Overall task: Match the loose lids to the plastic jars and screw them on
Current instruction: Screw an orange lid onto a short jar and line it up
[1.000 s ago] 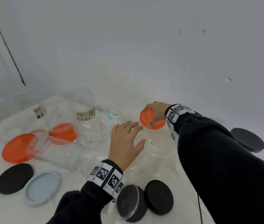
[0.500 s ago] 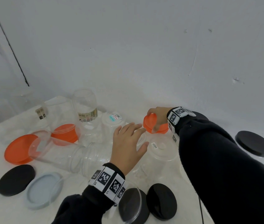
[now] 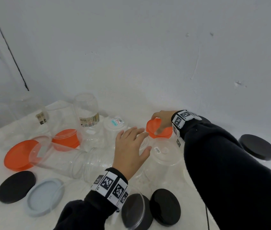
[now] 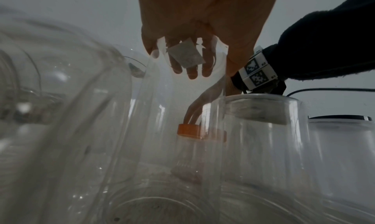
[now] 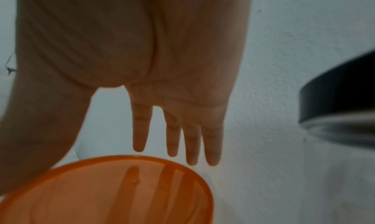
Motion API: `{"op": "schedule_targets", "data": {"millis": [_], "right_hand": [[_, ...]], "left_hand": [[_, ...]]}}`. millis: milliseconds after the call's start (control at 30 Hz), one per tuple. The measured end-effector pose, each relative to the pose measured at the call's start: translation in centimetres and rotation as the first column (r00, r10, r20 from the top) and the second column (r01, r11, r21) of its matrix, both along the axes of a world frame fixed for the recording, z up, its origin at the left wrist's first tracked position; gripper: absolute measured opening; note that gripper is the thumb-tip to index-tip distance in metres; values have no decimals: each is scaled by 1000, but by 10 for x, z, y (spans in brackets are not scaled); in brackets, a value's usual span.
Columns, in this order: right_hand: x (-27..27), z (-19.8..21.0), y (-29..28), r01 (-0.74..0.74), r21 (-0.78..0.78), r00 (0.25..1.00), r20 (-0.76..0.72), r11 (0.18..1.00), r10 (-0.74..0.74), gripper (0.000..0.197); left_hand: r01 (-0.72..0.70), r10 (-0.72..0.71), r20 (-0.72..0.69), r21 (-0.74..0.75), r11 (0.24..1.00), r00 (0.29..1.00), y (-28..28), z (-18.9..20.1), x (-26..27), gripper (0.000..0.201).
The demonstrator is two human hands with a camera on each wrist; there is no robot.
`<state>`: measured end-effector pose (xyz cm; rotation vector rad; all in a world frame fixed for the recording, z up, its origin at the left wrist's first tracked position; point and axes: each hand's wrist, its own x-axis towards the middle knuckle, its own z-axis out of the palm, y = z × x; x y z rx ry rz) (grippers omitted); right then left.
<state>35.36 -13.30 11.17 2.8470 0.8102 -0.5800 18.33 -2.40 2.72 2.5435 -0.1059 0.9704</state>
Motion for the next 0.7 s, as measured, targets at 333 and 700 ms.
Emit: {"op": "schedule_targets", "data": {"millis": [333, 700], "right_hand": [[-34, 65, -32, -3, 246, 997, 74, 969, -15, 58], [-114, 73, -123, 140, 238, 987, 37, 961, -153, 50]], "left_hand": [[17, -17, -17, 22, 1000, 1000, 1, 4, -1, 38], [40, -39, -59, 30, 999, 998, 3, 6, -2, 44]]}}
